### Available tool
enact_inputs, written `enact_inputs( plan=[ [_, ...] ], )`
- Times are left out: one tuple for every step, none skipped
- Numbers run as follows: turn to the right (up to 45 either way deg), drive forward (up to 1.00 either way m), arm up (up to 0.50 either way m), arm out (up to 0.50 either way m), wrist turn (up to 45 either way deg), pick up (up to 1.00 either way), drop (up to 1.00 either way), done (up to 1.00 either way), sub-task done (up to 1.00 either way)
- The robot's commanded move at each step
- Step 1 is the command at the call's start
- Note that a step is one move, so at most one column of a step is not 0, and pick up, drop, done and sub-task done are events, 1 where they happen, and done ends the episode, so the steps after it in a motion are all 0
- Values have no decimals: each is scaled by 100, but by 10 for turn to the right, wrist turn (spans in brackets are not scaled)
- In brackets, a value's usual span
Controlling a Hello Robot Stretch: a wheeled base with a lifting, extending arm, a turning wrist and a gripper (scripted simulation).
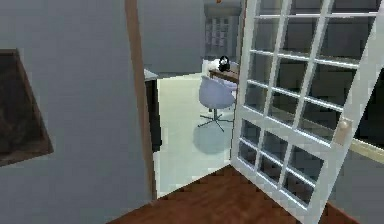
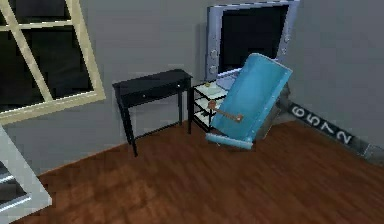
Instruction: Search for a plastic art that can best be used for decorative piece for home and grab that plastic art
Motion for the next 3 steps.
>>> enact_inputs(
  plan=[
    [0, 100, 0, 0, 0, 0, 0, 0, 0],
    [120, 0, 0, 0, 0, 0, 0, 0, 0],
    [0, 5, 0, 0, 0, 0, 0, 0, 0]
  ],
)
